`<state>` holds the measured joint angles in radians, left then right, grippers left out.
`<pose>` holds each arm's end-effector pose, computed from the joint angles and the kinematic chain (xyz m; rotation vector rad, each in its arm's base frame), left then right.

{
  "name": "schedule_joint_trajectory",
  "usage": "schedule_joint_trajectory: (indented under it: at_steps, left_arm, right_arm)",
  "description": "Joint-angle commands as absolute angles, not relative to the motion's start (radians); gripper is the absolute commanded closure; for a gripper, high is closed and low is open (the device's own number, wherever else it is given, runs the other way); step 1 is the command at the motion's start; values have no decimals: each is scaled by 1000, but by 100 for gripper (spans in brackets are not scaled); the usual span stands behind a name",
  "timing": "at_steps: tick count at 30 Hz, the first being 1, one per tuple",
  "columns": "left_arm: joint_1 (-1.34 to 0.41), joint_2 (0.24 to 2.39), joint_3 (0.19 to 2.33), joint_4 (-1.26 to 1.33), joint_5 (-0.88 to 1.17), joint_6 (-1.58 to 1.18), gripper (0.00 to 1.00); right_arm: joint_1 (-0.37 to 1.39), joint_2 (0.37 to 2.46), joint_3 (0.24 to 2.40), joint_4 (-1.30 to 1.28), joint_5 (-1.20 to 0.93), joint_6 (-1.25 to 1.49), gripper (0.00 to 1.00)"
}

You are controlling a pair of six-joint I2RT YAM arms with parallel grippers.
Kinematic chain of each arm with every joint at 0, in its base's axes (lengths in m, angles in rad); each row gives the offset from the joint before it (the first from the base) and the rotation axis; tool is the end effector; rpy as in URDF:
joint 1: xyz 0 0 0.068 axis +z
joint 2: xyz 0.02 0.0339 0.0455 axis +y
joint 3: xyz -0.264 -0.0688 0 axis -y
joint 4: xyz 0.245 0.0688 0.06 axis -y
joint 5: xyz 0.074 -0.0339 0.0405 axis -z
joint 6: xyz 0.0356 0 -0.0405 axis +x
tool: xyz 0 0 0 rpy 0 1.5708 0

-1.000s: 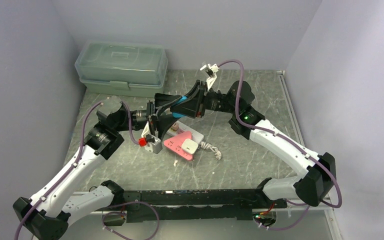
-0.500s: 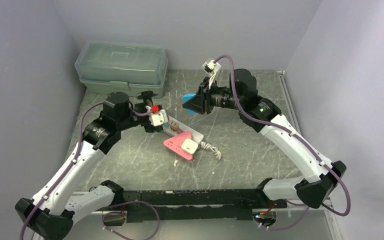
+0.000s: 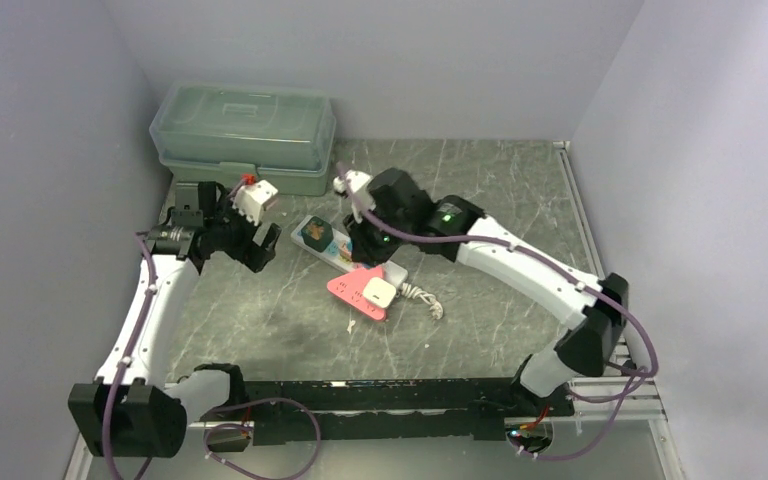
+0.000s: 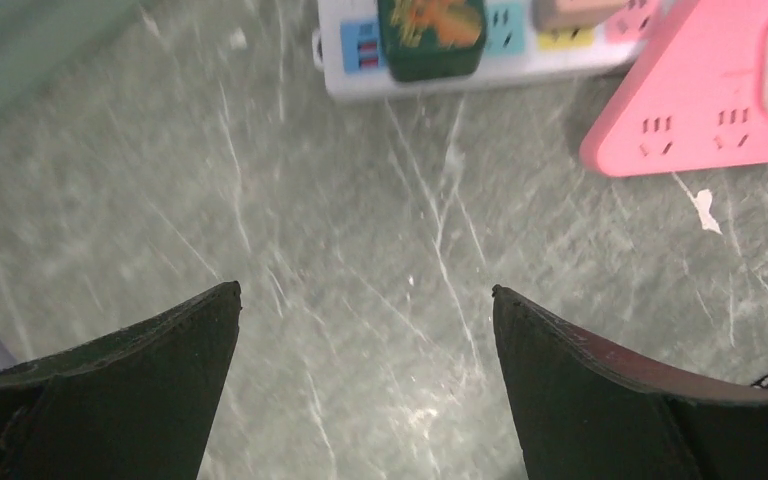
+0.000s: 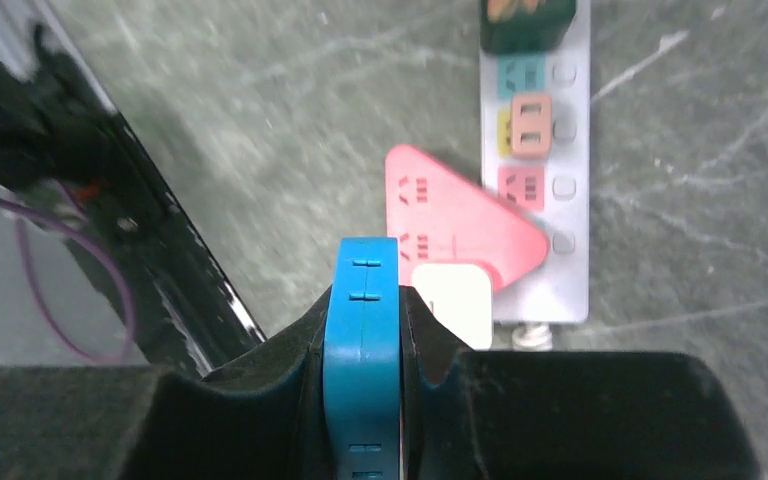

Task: Insert the plug
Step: Insert the plug into the socket.

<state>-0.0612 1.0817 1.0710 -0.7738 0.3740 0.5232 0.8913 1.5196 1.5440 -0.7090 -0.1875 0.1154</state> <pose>0.2162 -0.0263 0.3282 0.8317 2.1411 -0.2043 0.2050 0.2643 0.3742 -0.9856 2.1348 0.7312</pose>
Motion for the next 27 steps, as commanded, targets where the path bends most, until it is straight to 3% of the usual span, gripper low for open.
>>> schedule_joint_trajectory:
  at_steps: [1, 7, 13, 22, 27]
  left_arm:
    - [38, 1147, 1030, -815, 420, 434, 0]
    - [99, 1350, 1078, -755, 492, 396, 5]
    - [107, 1525, 1190, -736, 643, 350, 21]
    - [73, 1612, 1219, -632, 751, 232, 31]
    - [58, 1641, 1212, -591, 740, 194, 43]
  right_arm:
    - [957, 1576, 1655, -871, 25, 44, 100]
    - [1033, 1707, 1733, -917, 149, 22, 100]
    - [1069, 1834, 1770, -872, 172, -25, 100]
    - [1071, 1909, 1789, -819, 157, -44, 100]
    - [1074, 1930, 1771, -810, 150, -34, 100]
